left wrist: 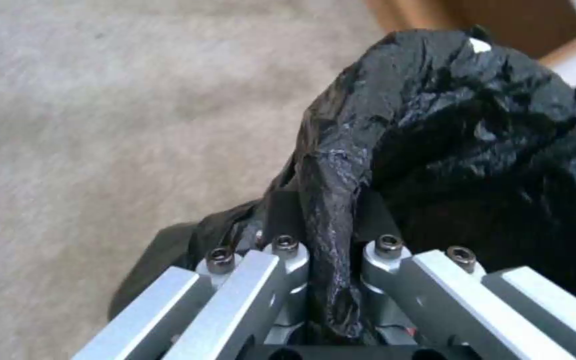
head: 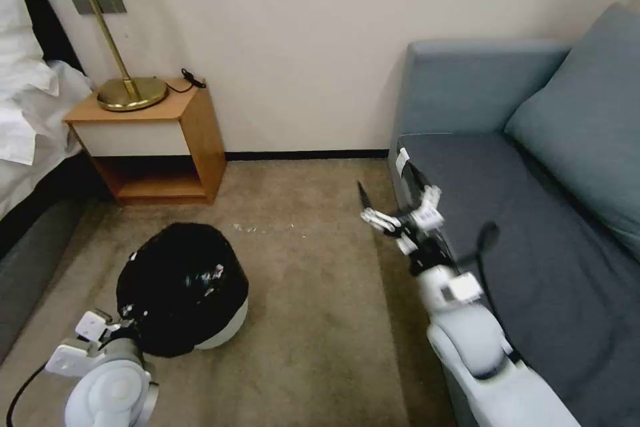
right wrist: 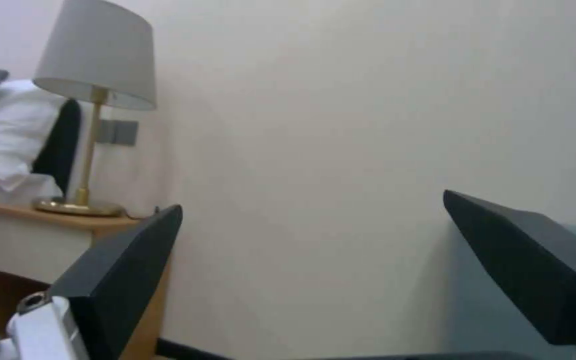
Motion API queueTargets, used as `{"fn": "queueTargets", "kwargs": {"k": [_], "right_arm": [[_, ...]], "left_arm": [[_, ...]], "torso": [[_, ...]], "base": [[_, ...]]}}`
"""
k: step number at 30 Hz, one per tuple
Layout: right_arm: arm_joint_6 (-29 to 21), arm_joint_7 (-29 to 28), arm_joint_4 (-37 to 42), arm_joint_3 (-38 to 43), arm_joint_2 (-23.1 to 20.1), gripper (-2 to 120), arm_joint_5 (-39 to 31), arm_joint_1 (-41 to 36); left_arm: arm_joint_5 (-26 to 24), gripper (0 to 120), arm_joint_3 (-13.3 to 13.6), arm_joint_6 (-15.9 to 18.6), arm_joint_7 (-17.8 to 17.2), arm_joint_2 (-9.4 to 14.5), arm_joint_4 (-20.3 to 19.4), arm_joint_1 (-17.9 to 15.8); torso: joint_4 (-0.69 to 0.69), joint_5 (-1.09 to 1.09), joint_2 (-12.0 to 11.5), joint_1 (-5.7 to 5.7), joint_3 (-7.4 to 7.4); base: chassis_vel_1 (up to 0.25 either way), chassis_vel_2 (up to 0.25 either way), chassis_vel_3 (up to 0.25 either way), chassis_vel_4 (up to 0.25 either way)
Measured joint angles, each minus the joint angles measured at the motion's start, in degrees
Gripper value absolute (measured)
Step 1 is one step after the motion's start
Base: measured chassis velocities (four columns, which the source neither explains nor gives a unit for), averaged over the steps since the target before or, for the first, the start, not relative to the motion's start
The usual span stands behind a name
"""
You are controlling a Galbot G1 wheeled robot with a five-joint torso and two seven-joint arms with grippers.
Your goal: Pick up the trash bin, then pick up the garbage on the floor and place it into the trash bin.
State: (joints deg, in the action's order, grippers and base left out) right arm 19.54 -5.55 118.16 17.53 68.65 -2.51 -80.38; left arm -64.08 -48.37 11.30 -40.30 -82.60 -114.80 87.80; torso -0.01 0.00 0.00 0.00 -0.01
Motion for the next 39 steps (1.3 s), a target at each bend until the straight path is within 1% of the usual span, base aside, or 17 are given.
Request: {"fn": "queueTargets", "kwargs": {"k": [4, 6, 10, 12, 13, 14, 17, 18, 20, 21, 23, 25, 26, 27, 28, 30, 39], "right_arm": [[1.45, -0.71, 1.69, 2.07, 1.43, 100, 1.88, -4.47], [2.48, -0.86, 2.32, 2.83, 3.05, 100, 3.20, -6.19], [2.85, -0.99, 3.00, 2.95, 4.73, 100, 4.20, -7.57], [2.87, -1.25, 3.16, 3.02, 5.80, 100, 4.95, -7.99], [2.87, -1.25, 3.16, 3.02, 5.80, 100, 4.95, -7.99], [2.87, -1.52, 3.16, 3.02, 6.18, 100, 5.37, -8.02], [2.32, -2.82, 3.16, 2.93, 7.45, 100, 6.77, -8.09], [2.32, -2.82, 3.16, 2.93, 7.45, 100, 6.77, -8.09], [1.26, -3.30, 3.54, 3.25, 8.59, 100, 7.35, -8.81], [1.17, -3.31, 3.64, 3.55, 9.00, 100, 7.50, -9.09], [1.16, -3.31, 3.70, 3.74, 9.29, 100, 7.63, -9.30], [2.26, -3.25, 3.83, 4.96, 12.01, 100, 9.50, -12.06], [2.72, -3.25, 3.82, 5.15, 13.02, 100, 10.34, -13.27], [2.72, -3.25, 3.82, 5.15, 13.02, 100, 10.34, -13.27], [2.95, -3.28, 3.81, 5.16, 14.08, 100, 11.13, -15.01], [2.99, -3.61, 3.82, 4.97, 15.23, 100, 12.13, -16.68], [-1.27, -5.37, 7.41, 6.31, 18.96, 100, 19.55, -19.64]], "left_arm": [[0.17, 6, 0.60, -0.15, -1.32, 0.26, 2.11, -0.04], [0.82, 17, 0.90, -0.29, -2.84, 0.30, 3.01, -0.12], [2.06, 29, 1.23, -1.10, -2.71, 0.50, 2.52, 0.91], [4.90, 39, 1.54, -4.13, 1.59, 0.57, 0.40, 2.60], [4.90, 39, 1.54, -4.13, 1.59, 0.57, 0.40, 2.60], [6.51, 42, 1.71, -5.66, 3.52, 0.56, -0.54, 3.16], [14.63, 57, 2.57, -12.60, 10.88, 0.48, -2.93, 4.34], [14.63, 57, 2.57, -12.60, 10.88, 0.48, -2.93, 4.34], [22.32, 67, 3.01, -18.44, 17.53, 1.15, -3.56, 4.63], [24.32, 70, 3.04, -20.06, 19.97, 1.51, -3.57, 4.86], [25.08, 73, 3.04, -20.64, 20.97, 1.66, -3.58, 4.98], [33.27, 86, 3.25, -25.81, 32.78, 3.16, -4.22, 6.90], [36.37, 90, 3.65, -27.95, 35.92, 3.66, -4.37, 7.51], [36.37, 90, 3.65, -27.95, 35.92, 3.66, -4.37, 7.51], [38.33, 95, 4.21, -31.49, 38.57, 4.18, -4.42, 7.90], [39.21, 99, 5.16, -33.40, 39.88, 4.36, -5.09, 8.05], [41.06, 100, 10.44, -33.20, 42.80, 3.50, -6.95, 9.70]], "torso": [[0.02, 0.00, 0.00, 0.00, 0.00], [0.02, 0.08, 0.00, 0.00, -0.01], [0.02, -0.03, 0.00, 0.00, 0.00], [0.01, -0.06, 0.00, 0.00, 0.00], [0.01, -0.06, 0.00, 0.00, 0.00], [0.01, 0.00, 0.00, 0.00, 0.00], [0.02, -0.02, 0.00, 0.00, 0.01], [0.02, -0.02, 0.00, 0.00, 0.01], [0.01, -0.01, 0.00, 0.00, 0.01], [0.01, 0.00, 0.00, 0.00, 0.00], [0.01, -0.01, 0.00, 0.00, 0.00], [0.01, 0.00, 0.00, 0.00, 0.01], [0.02, 0.00, 0.00, 0.00, 0.00], [0.02, 0.00, 0.00, 0.00, 0.00], [0.01, 0.00, 0.00, 0.00, 0.01], [0.01, 0.00, 0.00, 0.00, 0.00], [0.01, 0.00, 0.00, 0.00, 0.00]], "base": [[0.000, 0.000, 0.000, 0.000], [0.000, 0.000, 0.000, 0.000], [0.000, 0.000, 0.000, 0.000], [0.000, 0.000, 0.000, 0.000], [0.000, 0.000, 0.000, 0.000], [0.000, 0.000, 0.000, 0.000], [0.000, 0.000, 0.000, 0.000], [0.000, 0.000, 0.000, 0.000], [0.000, 0.000, 0.000, 0.000], [0.000, 0.000, 0.000, 0.000], [0.000, 0.000, 0.000, 0.000], [0.000, 0.000, 0.000, 0.000], [0.000, 0.000, 0.000, 0.000], [0.000, 0.000, 0.000, 0.000], [0.000, 0.000, 0.000, 0.000], [0.000, 0.000, 0.000, 0.000], [0.000, 0.000, 0.000, 0.000]]}}
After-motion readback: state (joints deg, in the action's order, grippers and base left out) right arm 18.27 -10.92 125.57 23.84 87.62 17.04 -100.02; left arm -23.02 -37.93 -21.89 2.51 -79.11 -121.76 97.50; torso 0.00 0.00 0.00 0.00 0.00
